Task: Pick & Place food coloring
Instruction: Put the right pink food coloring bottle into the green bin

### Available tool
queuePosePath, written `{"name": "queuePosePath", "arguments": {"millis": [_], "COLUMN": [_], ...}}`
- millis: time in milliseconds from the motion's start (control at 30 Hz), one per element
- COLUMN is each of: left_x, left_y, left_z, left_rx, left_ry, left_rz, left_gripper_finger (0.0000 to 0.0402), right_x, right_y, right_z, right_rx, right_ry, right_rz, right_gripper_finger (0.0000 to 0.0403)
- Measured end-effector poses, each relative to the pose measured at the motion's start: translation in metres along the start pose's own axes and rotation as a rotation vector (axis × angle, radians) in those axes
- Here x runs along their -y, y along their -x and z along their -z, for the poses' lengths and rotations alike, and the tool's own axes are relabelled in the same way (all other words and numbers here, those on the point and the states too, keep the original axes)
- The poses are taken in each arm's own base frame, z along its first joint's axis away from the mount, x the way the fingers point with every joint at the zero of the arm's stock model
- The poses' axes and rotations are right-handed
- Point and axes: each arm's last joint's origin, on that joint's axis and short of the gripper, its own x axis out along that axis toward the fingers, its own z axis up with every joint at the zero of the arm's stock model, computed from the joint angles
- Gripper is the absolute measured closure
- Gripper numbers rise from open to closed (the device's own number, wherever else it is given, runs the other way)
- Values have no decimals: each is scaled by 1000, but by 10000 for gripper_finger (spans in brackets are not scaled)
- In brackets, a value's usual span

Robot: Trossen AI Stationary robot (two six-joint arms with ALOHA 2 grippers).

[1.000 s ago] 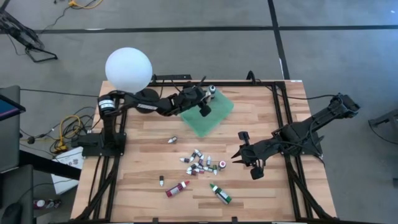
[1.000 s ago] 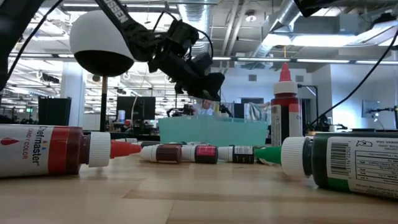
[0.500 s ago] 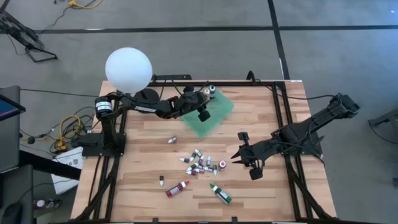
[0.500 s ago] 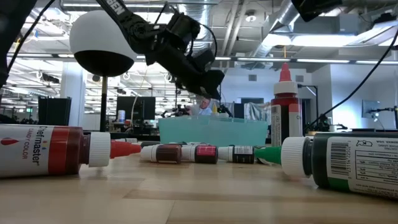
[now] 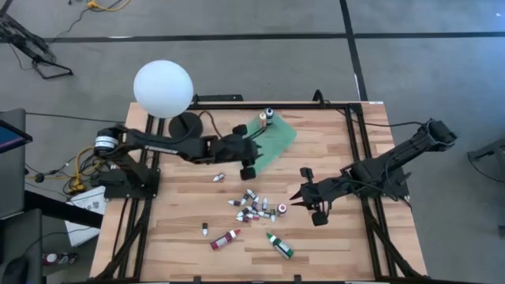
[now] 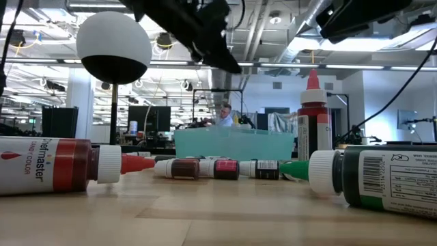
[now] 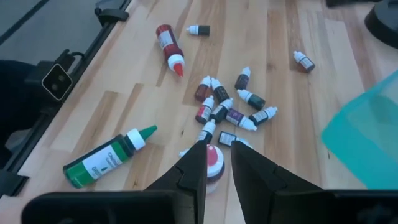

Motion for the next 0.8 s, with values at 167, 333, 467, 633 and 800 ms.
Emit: {"name": "queuePosePath", "arguments": {"millis": [167, 333, 467, 633, 800], "left_x": [12, 26, 40, 63, 86], "left_y": [16, 28, 37, 47, 59], "left_z": [-8, -9, -7, -6, -5], "left_rx": [21, 5, -23, -43, -37], "left_ry": [-19, -34, -38, -53, -74], "left_rz": [39, 86, 145, 209, 261], "left_gripper_finger": [283, 283, 283, 283, 283], "right_x": [-1, -5, -7, -7, -7], "right_y": [-3, -4, -9, -15, -19], "right_z": [5, 6, 14, 29, 39], "right_rx": [9, 43, 87, 104, 135], "right_ry": [-4, -13, -41, -98, -140], "right_rz": [-4, -21, -34, -37, -44], "right_gripper_finger": [337, 337, 337, 328, 301]}}
